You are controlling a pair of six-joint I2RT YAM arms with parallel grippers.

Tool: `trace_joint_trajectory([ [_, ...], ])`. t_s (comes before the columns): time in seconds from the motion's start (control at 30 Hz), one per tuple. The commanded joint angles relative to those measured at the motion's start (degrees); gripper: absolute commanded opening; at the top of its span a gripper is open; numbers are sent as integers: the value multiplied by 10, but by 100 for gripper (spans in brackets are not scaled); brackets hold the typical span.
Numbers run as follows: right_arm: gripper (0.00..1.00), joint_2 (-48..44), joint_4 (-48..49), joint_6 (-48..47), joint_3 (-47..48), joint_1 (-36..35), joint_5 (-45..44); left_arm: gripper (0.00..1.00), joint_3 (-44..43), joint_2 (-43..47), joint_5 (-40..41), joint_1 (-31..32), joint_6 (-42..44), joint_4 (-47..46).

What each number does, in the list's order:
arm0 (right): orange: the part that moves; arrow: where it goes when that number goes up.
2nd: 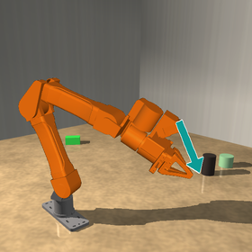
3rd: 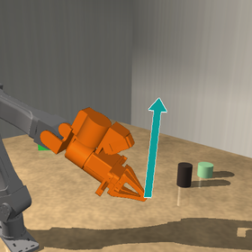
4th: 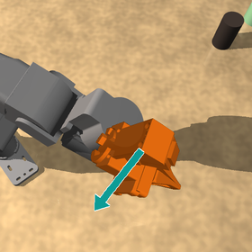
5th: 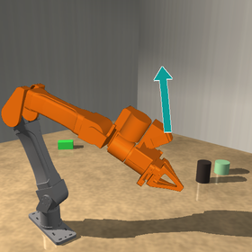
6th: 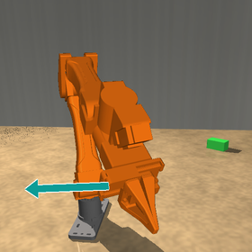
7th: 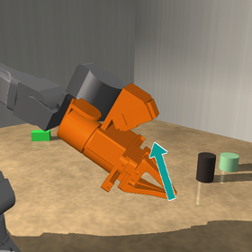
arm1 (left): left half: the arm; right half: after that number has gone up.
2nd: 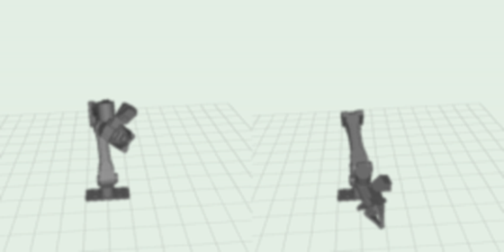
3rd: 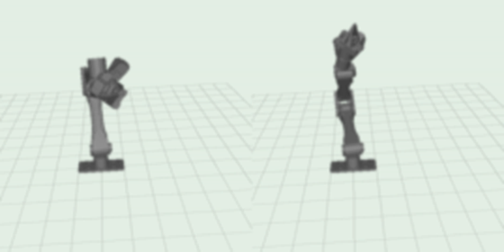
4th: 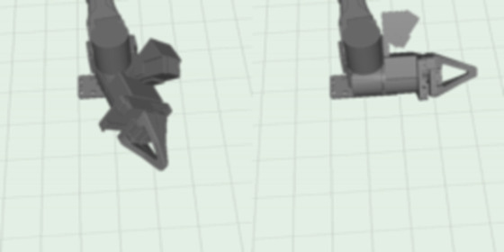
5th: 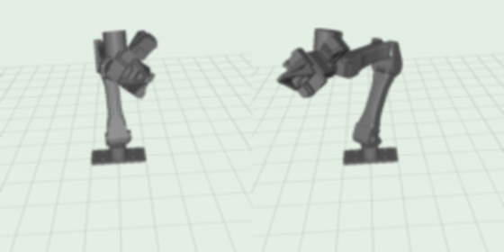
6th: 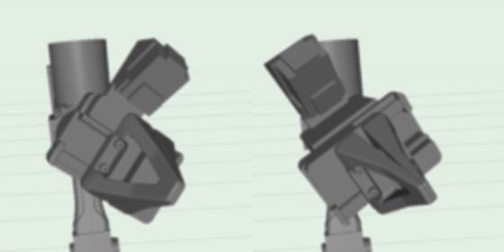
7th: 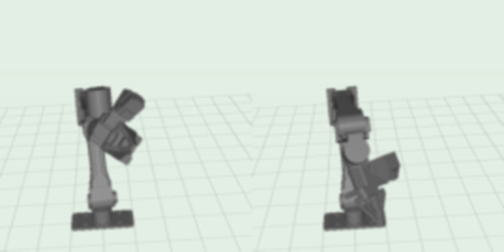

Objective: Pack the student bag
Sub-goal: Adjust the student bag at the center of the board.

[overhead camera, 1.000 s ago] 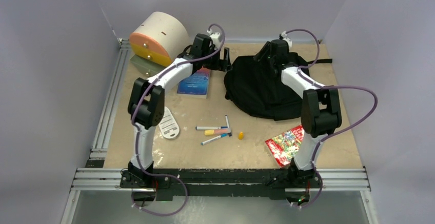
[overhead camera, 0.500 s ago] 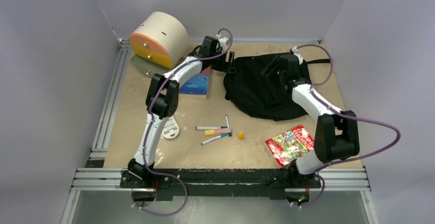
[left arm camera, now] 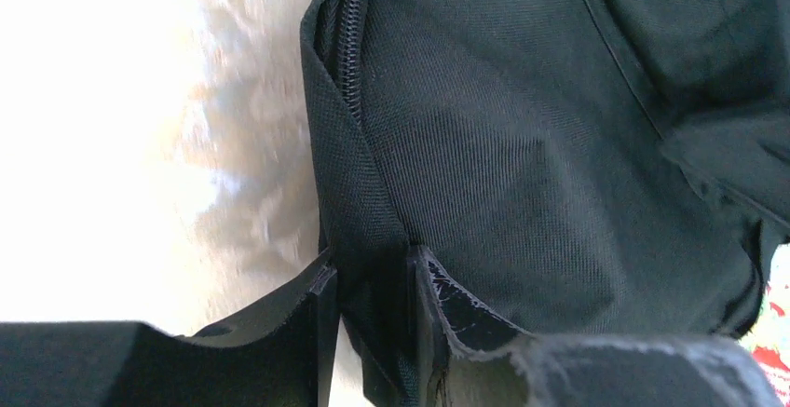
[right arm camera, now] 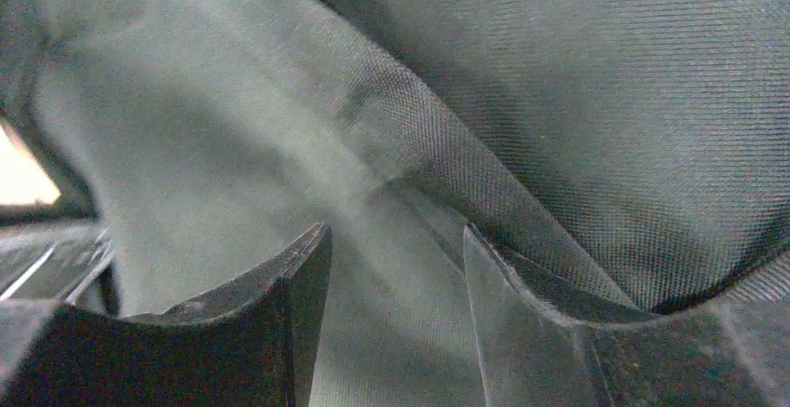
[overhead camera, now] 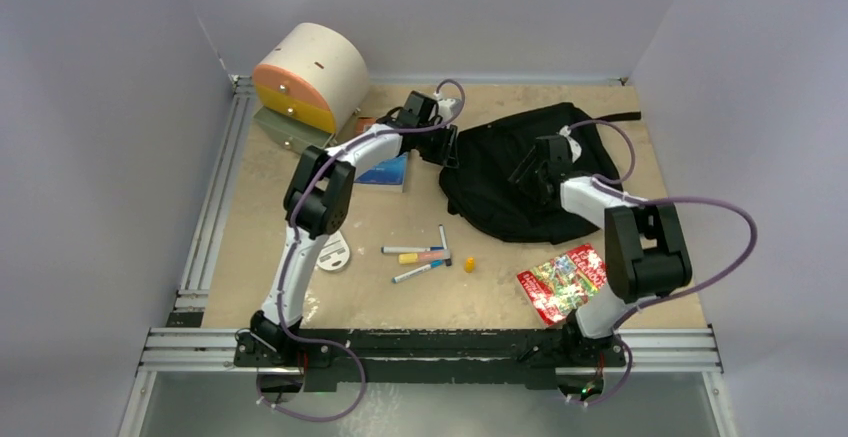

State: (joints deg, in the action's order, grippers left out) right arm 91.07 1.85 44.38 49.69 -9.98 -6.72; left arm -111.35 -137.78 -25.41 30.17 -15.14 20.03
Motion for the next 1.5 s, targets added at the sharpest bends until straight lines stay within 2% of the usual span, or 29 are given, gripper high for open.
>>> trace_joint_trajectory([
  [0.0, 57, 56, 25, -14, 46, 11, -46, 28, 82, 88, -5, 2, -13, 3],
  [0.27, 56, 124, 80, -105, 136, 29, 7, 31, 227, 189, -28, 23, -54, -39],
  [0.4, 56, 111, 57, -124, 157, 30, 14, 50, 240, 226, 15, 26, -51, -31],
  [0.53, 56, 64, 48, -123, 131, 30, 9, 69, 200, 254, 111, 24, -23, 5],
  [0.63, 56, 33, 49, -121, 105, 30, 39, 81, 160, 266, 190, 25, 6, 13],
  [0.77, 57, -3, 64, -124, 77, 30, 55, 84, 96, 256, 275, 21, 52, 7],
  [1.03, 57, -49, 71, -111, 35, 29, 127, 83, 4, 184, 155, 13, 167, -39],
  [1.27, 57, -63, 73, -106, 4, 29, 132, 88, -101, 98, 129, 16, 232, -6],
  [1.33, 57, -64, 72, -105, 1, 29, 132, 84, -130, 72, 115, 18, 250, 12],
  [1.47, 57, -70, 68, -103, -2, 29, 133, 78, -134, 48, 105, 21, 268, 7],
])
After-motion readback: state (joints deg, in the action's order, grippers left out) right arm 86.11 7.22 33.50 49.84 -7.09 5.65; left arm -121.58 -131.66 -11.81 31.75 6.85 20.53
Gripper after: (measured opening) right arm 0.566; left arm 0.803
